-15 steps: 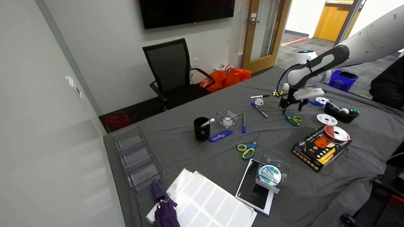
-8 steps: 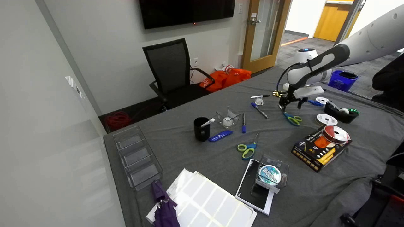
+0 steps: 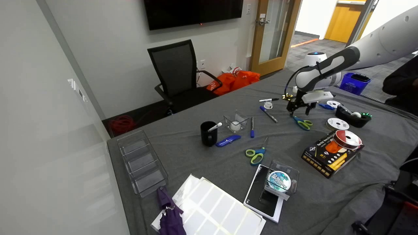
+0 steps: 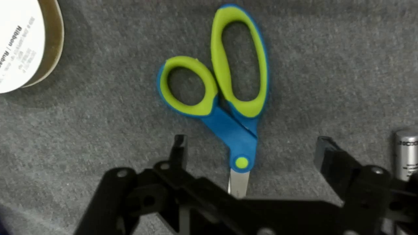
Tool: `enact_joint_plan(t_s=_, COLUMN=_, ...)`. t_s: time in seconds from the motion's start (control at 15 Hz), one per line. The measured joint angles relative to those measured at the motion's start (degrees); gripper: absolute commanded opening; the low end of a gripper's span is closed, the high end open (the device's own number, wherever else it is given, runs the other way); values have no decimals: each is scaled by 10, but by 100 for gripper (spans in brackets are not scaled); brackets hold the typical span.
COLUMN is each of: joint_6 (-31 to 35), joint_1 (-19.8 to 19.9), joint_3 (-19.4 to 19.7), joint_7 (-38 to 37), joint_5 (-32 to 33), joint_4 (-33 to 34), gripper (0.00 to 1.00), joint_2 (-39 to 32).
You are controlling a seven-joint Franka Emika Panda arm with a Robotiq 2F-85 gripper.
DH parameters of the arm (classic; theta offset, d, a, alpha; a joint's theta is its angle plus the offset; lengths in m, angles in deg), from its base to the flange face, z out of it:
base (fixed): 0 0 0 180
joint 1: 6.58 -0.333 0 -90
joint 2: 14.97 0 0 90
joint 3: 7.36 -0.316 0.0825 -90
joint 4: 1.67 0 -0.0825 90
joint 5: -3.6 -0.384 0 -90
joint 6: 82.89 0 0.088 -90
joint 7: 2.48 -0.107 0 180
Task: Pick up one pair of scissors, then place them in the clear object
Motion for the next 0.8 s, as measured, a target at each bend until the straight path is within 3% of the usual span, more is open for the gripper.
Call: enact_joint_plan(t_s=0.8, joint_6=16, joint_1=7, joint_3=-12, joint_7=10, joint_5=-17, joint_4=25, gripper=100, joint_2=-27)
